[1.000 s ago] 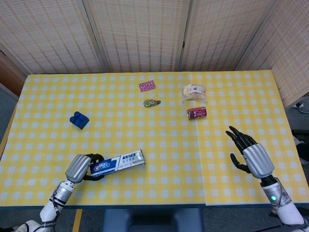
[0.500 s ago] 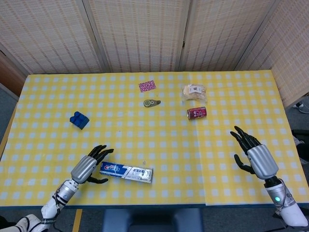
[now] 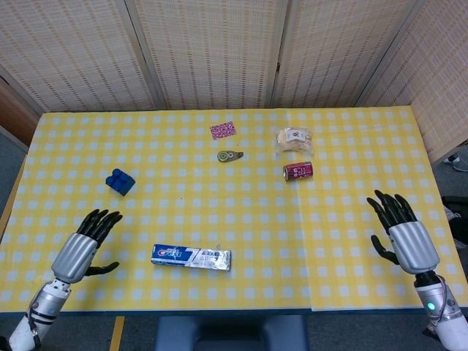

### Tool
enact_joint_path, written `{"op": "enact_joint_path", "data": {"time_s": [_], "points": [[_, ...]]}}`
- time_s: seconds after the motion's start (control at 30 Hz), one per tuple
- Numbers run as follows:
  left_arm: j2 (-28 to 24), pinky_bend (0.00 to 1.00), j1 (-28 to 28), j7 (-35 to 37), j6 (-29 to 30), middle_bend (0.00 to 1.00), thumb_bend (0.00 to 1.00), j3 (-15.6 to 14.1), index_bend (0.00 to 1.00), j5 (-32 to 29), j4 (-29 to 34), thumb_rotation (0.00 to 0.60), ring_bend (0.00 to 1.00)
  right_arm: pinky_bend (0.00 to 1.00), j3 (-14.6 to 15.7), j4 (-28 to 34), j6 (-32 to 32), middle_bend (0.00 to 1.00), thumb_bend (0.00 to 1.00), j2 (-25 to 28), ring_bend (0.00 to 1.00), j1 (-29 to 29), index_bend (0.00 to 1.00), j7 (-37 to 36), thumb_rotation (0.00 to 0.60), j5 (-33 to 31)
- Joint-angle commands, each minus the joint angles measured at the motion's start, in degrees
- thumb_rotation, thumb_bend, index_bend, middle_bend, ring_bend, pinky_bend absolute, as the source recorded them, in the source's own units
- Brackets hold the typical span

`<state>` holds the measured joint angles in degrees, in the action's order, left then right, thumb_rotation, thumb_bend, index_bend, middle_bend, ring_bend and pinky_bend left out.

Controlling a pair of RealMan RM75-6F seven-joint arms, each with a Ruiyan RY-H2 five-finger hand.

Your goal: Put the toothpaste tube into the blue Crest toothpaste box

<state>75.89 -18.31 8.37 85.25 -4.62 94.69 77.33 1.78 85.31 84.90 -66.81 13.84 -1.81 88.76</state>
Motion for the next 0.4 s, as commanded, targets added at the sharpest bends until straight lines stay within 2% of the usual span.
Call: {"op": "enact_joint_path", "data": {"time_s": [0.03, 0.13, 0.2, 0.4], "points": [[-6.2, 0.0, 9.0, -11.1, 7.4, 0.1, 0.16, 0.0, 0.08, -6.6, 6.3, 0.6, 0.0, 0.0, -1.1, 4.0, 1.8, 0.0, 0.44, 1.4, 0.0, -2.3, 0.0, 7.0, 0.6, -2.1], [-8.5, 0.0, 11.9, -14.3, 8.3, 0.1, 0.16, -0.7, 0.08, -8.4, 9.9, 0.6, 0.0, 0.0, -1.3, 5.5, 2.5, 0.0, 0.4, 1.4, 0.0, -3.1, 0.0, 10.0, 0.6, -1.8], [-9.6, 0.0, 12.2, -13.7, 8.5, 0.1, 0.16, -1.1, 0.08, -7.3, 11.7, 0.6, 0.0, 0.0, -1.3, 5.9, 2.3, 0.0, 0.4, 1.3, 0.0, -3.2, 0.0, 10.8, 0.6, -1.5], [-11.0, 0.0, 13.1, -13.3, 8.6, 0.09, 0.16, -0.6, 0.08, -6.0, 12.2, 0.6, 0.0, 0.0, -1.3, 6.5, -0.2, 0.0, 0.4, 1.1, 0.0, -2.6, 0.0, 11.4, 0.6, -0.6]]}}
